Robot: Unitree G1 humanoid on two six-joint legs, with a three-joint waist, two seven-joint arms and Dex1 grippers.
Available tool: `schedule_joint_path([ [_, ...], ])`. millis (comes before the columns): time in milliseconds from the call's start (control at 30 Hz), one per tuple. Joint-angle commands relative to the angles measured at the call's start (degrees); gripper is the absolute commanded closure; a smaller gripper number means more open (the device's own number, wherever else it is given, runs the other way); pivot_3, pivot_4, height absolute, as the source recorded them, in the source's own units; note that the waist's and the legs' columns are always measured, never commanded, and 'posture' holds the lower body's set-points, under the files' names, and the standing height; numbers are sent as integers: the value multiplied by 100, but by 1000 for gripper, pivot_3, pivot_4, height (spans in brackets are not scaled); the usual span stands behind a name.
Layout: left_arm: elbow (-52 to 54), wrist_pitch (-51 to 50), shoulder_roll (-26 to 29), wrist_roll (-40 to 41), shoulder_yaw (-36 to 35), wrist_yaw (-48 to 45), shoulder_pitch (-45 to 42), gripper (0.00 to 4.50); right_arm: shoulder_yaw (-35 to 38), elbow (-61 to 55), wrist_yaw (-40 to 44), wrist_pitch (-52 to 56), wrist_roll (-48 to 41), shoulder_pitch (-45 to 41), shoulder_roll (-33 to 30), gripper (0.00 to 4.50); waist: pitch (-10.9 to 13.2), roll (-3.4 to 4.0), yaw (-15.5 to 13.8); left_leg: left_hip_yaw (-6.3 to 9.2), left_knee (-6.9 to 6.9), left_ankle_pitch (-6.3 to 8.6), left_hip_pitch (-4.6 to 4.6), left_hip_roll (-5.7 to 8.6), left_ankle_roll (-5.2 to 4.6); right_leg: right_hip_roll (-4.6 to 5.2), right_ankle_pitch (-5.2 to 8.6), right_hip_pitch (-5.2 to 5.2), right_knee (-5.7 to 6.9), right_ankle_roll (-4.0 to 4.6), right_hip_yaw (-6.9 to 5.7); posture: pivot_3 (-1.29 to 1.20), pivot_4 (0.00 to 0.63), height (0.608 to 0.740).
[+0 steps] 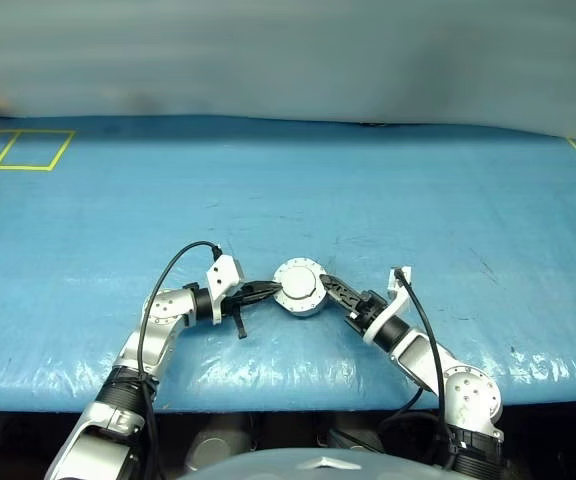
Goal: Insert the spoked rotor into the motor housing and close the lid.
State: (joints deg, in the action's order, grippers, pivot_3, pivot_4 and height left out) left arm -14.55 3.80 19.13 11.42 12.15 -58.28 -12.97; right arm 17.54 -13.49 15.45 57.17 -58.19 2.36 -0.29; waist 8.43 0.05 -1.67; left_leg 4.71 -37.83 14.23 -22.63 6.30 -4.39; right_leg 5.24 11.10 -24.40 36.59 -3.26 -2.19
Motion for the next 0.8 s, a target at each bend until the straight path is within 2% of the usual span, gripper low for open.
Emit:
schedule_joint_path([
  [33,213,-451,-217,284,-83,159,89,4500,-206,-43,-46,12,-111,-5,28,3284,0,1,6,0,0,0,0,0,0,0,0,0,0,0,0,0,150,740],
  [233,520,-1544,-548,1362,-778,385,70,4500,60,-6,-268,-151,-559,-101,187,3284,8,5,26,0,-3,-1,-5,-2,-1,-1,1,-3,0,-5,-1,0,150,740],
  [333,712,-2407,-644,2061,-1173,563,142,4500,206,-68,-474,-284,-969,-243,351,3284,15,11,83,0,0,-3,-10,-2,-4,-2,1,-10,1,-4,-1,0,150,740],
  [500,889,-3045,-713,2465,-1393,769,283,4500,254,-215,-770,-495,-1373,-460,523,3284,20,19,133,-1,13,-4,-15,-1,-8,-3,-9,-20,1,20,1,0,150,740],
  [600,888,-3280,-866,2759,-1600,889,307,3929,290,-258,-980,-702,-1622,-629,614,3284,24,21,145,0,16,-4,-15,-1,-8,-4,-12,-20,-3,25,1,0,150,740],
  [800,804,-4104,-1058,3611,-2033,973,225,1926,182,-276,-1283,-994,-2007,-868,626,3284,24,21,161,0,17,-4,-15,-1,-8,-7,-7,-20,-4,19,1,0,150,740],
])
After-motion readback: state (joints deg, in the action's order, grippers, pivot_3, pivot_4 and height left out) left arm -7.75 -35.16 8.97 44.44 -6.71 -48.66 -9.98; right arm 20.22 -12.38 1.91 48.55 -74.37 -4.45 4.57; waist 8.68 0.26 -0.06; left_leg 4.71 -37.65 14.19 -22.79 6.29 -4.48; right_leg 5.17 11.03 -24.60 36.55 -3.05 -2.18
